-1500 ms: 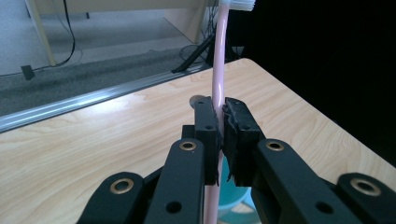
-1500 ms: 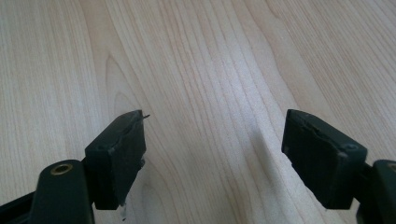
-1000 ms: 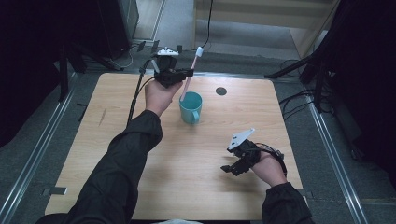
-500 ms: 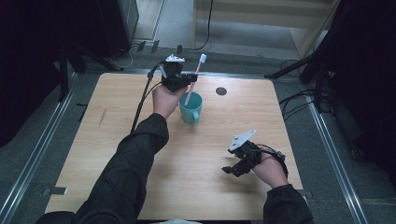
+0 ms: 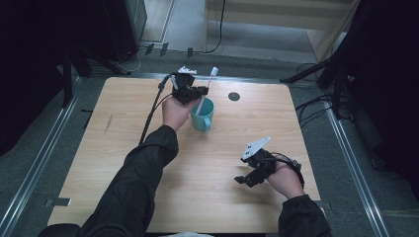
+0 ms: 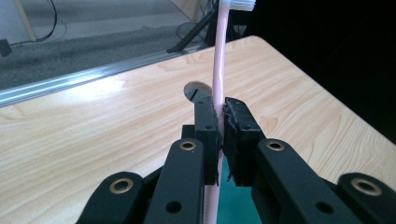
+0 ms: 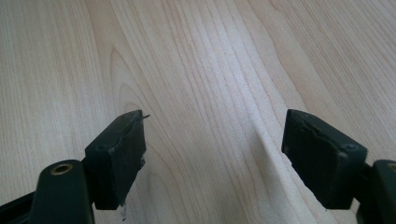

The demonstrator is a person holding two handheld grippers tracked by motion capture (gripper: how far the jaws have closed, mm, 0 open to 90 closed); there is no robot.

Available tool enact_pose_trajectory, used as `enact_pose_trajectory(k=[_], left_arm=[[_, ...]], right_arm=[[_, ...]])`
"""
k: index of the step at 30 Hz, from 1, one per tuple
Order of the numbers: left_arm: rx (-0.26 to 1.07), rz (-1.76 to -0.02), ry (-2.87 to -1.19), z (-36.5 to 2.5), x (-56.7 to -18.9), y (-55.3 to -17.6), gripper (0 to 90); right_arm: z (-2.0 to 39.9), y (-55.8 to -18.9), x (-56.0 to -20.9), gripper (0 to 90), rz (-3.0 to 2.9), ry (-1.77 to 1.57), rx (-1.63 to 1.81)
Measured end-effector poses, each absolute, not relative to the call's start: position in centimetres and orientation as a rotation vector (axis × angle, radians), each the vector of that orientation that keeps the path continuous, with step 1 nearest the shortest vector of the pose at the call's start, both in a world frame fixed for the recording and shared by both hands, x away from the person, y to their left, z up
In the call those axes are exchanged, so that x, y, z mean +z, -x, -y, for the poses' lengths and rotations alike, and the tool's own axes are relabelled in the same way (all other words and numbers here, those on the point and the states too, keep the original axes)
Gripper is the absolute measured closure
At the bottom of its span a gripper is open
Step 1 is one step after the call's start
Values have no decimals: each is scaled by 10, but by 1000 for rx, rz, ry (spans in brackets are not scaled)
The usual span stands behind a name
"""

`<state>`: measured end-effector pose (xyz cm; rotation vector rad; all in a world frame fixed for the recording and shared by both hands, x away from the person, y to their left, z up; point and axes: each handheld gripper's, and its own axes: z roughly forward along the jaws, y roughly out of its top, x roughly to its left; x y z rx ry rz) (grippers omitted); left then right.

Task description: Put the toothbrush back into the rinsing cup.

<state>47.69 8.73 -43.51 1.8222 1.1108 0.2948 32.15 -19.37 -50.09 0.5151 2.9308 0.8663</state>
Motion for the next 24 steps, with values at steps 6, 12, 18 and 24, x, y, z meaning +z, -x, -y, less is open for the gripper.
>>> enact_pose_trajectory(k=[6, 12, 18, 24], left_arm=[[285, -1117, -1839, -88, -442, -474, 845], [267, -1133, -1859, -87, -448, -472, 844], [282, -1141, -1887, -86, -454, -469, 843], [274, -1152, -1907, -87, -455, -470, 843]], right_arm=[[193, -321, -501, 214, -2934, -520, 864], [193, -321, -501, 214, -2936, -514, 864], [192, -321, -501, 214, -2934, -512, 862], [191, -322, -502, 214, -2938, -506, 863]])
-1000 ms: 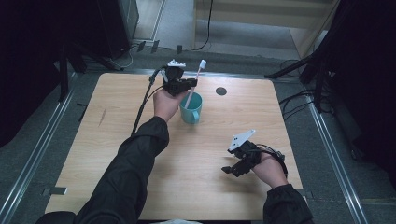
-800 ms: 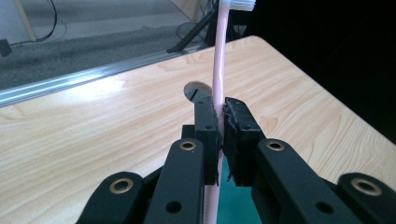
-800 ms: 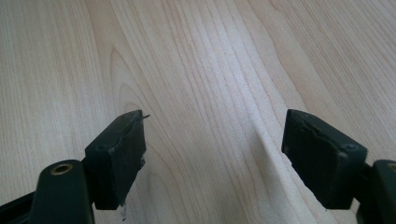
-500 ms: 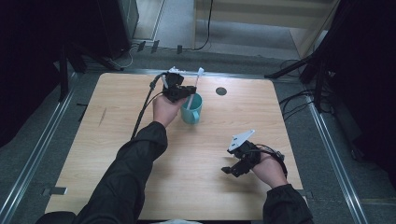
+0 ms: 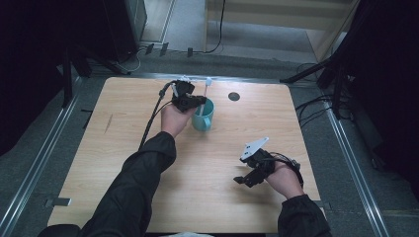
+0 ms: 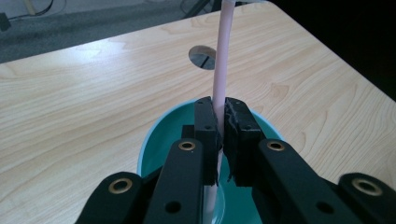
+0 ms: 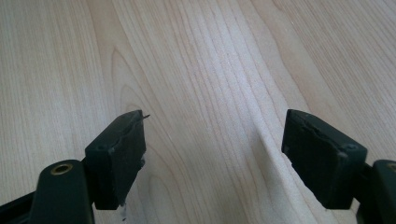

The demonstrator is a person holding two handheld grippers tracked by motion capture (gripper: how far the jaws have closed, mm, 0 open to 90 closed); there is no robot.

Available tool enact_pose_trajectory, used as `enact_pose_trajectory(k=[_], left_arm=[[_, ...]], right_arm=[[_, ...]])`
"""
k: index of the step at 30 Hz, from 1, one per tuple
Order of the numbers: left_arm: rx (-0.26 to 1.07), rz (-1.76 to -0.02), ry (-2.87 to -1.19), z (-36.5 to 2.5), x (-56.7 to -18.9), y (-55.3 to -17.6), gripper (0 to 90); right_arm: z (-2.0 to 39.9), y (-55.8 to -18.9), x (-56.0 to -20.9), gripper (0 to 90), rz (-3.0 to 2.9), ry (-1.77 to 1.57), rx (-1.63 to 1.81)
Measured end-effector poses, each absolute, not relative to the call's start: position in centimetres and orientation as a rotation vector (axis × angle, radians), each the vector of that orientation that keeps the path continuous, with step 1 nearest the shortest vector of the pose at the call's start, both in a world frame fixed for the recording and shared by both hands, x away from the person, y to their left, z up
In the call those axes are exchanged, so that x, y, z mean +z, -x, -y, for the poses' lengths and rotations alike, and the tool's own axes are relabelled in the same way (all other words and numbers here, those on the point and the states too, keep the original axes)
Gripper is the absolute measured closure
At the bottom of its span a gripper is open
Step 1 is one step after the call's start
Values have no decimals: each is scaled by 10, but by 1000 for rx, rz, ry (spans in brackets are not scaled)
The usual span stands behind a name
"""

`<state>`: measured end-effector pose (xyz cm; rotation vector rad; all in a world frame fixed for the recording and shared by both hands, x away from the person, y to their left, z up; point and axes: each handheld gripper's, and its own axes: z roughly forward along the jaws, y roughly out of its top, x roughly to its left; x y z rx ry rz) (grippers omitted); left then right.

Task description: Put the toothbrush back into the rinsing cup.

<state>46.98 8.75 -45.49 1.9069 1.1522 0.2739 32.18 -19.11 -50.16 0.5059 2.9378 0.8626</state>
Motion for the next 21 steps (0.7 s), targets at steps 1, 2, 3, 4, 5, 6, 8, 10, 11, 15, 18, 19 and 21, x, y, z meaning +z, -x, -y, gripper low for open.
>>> enact_pose_trajectory(k=[1, 2, 3, 4, 5, 6, 8, 10, 11, 15, 18, 19, 21], left_arm=[[271, -1153, -1914, -87, -455, -470, 843], [269, -1151, -1923, -87, -455, -470, 843], [267, -1150, -1930, -87, -456, -470, 842], [267, -1149, -1934, -87, -456, -470, 842], [261, -1152, -1933, -87, -456, -470, 842], [259, -1155, -1932, -86, -457, -470, 842], [254, -1161, -1942, -86, -457, -470, 841], [253, -1158, -1943, -86, -458, -469, 840], [251, -1159, -1943, -86, -458, -470, 840], [244, -1163, -1941, -87, -457, -470, 835], [233, -1170, -1938, -90, -456, -471, 823], [234, -1171, -1940, -90, -456, -470, 814], [226, -1173, -1943, -91, -454, -470, 800]], right_arm=[[191, -322, -502, 214, -2937, -505, 863], [191, -322, -502, 214, -2937, -505, 864], [191, -322, -502, 215, -2937, -505, 864], [191, -322, -502, 214, -2938, -505, 863], [191, -322, -502, 215, -2940, -506, 861], [191, -322, -502, 214, -2941, -503, 859], [191, -322, -502, 215, -2942, -501, 859], [191, -322, -502, 214, -2940, -502, 860], [191, -322, -502, 214, -2939, -502, 861], [191, -322, -502, 215, -2940, -503, 861], [191, -322, -502, 215, -2940, -502, 859], [191, -322, -502, 214, -2940, -503, 858], [191, -322, -502, 215, -2941, -502, 857]])
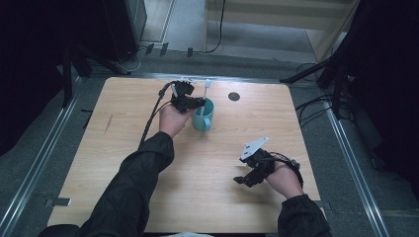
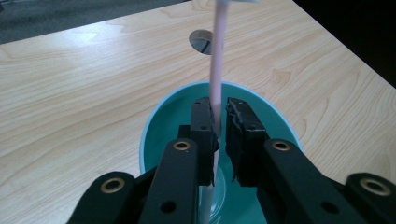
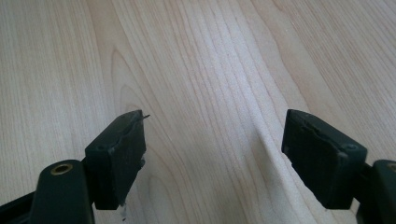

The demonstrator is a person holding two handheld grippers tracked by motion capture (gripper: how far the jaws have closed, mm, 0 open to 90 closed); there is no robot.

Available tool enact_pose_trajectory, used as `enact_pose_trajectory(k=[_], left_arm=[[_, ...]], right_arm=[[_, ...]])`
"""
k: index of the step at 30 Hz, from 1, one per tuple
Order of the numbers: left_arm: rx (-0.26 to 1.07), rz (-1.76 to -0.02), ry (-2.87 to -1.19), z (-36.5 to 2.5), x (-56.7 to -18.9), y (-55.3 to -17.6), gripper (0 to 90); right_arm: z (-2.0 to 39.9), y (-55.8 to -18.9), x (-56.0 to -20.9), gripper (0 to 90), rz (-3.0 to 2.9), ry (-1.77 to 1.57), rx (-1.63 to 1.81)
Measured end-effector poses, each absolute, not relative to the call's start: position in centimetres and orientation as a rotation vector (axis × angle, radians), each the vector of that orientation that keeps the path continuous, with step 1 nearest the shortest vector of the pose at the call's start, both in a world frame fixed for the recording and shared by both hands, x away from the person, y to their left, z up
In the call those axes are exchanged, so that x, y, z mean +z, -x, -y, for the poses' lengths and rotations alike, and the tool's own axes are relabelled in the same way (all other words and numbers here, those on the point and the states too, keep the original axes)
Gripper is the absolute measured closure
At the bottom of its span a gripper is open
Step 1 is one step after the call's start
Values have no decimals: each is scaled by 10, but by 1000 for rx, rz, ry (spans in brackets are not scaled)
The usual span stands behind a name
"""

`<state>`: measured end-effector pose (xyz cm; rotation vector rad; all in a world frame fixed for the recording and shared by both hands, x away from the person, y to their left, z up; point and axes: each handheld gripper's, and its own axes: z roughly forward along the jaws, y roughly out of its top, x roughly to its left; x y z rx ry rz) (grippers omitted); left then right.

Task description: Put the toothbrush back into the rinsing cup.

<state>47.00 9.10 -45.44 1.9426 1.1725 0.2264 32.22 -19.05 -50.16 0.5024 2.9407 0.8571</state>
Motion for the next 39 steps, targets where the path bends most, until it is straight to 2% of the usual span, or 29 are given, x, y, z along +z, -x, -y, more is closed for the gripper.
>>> enact_pose_trajectory(k=[12, 18, 27, 30, 39], left_arm=[[196, -1166, -1942, -100, -437, -462, 720], [179, -1144, -1998, -110, -425, -451, 676], [155, -1123, -2037, -126, -420, -428, 562], [182, -1125, -2031, -133, -419, -419, 561], [157, -1134, -2018, -158, -420, -394, 522]], right_arm=[[192, -322, -502, 214, -2938, -503, 857], [192, -322, -501, 214, -2937, -506, 855], [191, -323, -502, 215, -2938, -505, 843], [190, -323, -502, 215, -2945, -516, 836], [189, -322, -502, 214, -2945, -495, 832]])
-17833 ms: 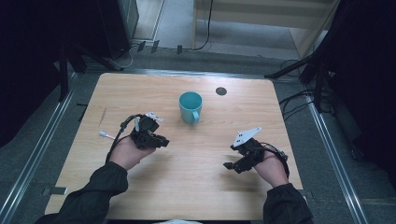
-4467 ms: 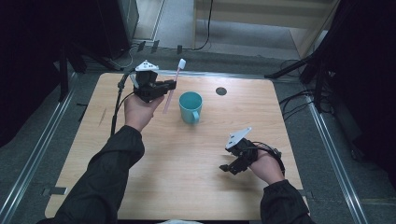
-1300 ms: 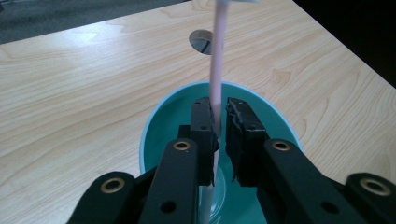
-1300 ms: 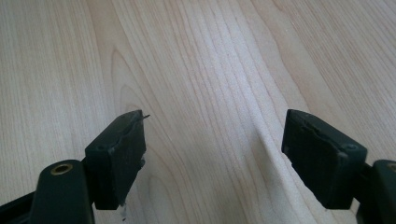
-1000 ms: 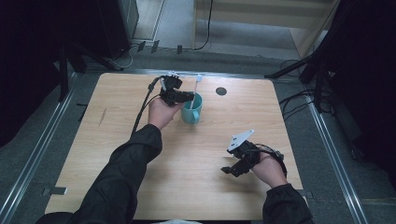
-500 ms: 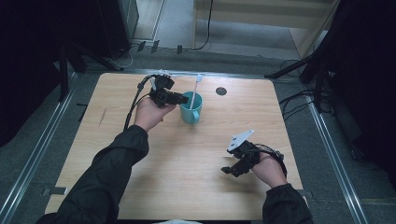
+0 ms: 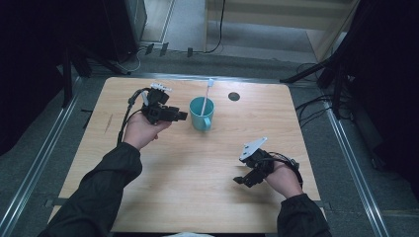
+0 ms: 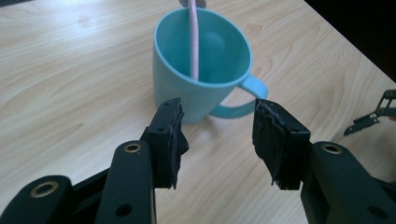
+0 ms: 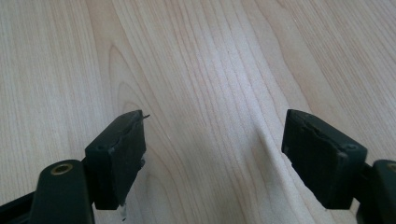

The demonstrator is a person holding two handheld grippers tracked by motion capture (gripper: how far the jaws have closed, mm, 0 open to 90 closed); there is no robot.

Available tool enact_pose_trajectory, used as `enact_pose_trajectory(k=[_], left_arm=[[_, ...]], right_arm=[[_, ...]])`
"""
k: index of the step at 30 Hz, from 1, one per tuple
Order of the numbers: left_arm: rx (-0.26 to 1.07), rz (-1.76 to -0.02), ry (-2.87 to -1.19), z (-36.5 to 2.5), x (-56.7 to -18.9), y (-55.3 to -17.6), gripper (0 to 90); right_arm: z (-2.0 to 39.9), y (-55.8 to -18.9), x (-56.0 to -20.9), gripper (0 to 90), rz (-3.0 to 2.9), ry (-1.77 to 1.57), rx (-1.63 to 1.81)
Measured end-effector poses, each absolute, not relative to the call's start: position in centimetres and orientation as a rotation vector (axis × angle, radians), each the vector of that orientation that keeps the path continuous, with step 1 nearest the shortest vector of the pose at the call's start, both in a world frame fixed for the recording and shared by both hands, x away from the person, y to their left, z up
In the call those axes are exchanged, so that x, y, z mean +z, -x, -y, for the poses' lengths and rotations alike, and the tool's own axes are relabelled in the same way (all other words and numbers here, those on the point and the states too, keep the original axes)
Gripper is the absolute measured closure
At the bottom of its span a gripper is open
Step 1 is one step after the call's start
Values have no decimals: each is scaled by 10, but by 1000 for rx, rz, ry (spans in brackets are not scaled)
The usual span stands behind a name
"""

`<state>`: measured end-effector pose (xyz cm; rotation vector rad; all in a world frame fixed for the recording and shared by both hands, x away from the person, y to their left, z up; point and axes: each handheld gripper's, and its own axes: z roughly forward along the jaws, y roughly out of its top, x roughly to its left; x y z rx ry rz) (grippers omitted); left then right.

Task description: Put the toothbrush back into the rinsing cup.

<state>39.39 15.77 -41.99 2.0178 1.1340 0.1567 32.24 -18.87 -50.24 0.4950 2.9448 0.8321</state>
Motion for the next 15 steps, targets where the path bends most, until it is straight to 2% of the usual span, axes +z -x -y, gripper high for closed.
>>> enact_pose_trajectory(k=[15], left_arm=[[114, -1138, -2087, -176, -440, -361, 467]], right_arm=[[189, -322, -501, 214, -2939, -499, 833]])
